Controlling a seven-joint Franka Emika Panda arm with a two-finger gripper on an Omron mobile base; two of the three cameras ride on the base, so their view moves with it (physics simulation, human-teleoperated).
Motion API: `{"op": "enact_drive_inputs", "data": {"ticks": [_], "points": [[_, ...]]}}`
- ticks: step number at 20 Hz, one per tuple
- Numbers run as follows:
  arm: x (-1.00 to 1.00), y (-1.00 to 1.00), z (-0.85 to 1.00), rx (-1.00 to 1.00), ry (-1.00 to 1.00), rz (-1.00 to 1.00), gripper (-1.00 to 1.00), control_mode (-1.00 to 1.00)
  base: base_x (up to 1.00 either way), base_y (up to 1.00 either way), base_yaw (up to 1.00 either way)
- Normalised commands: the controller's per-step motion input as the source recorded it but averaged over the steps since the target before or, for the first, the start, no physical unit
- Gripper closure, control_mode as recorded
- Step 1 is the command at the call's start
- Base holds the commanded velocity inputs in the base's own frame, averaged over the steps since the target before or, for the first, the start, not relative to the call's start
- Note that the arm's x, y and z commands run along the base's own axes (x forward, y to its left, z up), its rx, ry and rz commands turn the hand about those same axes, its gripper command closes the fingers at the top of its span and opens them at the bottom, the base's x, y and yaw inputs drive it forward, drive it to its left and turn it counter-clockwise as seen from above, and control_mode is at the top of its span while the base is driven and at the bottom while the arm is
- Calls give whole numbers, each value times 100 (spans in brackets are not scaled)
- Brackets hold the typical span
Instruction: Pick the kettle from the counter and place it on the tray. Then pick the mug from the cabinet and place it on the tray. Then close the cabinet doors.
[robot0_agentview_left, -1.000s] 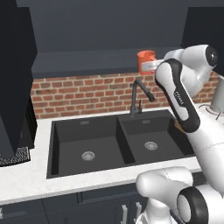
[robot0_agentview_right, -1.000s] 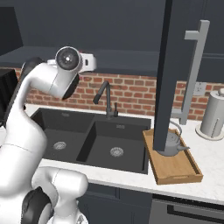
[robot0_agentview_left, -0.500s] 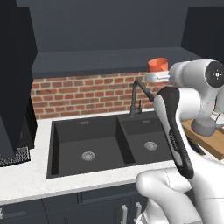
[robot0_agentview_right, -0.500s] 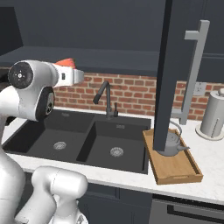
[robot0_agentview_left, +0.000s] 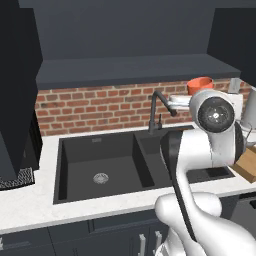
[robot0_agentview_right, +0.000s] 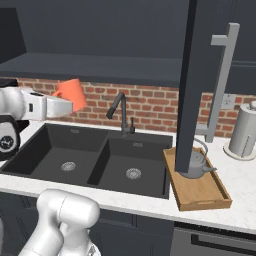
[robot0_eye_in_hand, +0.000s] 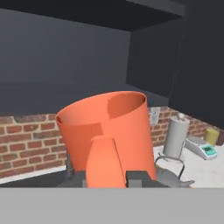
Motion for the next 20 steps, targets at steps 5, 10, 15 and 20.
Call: {"op": "enact_drive_inputs", "data": {"ticks": [5,10,15,20], "points": [[-60,-4,0,-6,0,-52,100,-100,0,0,0],[-43,-31,-5,0,8,-42,100,-100,0,0,0],[-20,-47,-36,2,2,-30,100,-100,0,0,0],[-7,-60,-53,2,0,-18,100,-100,0,0,0]]}}
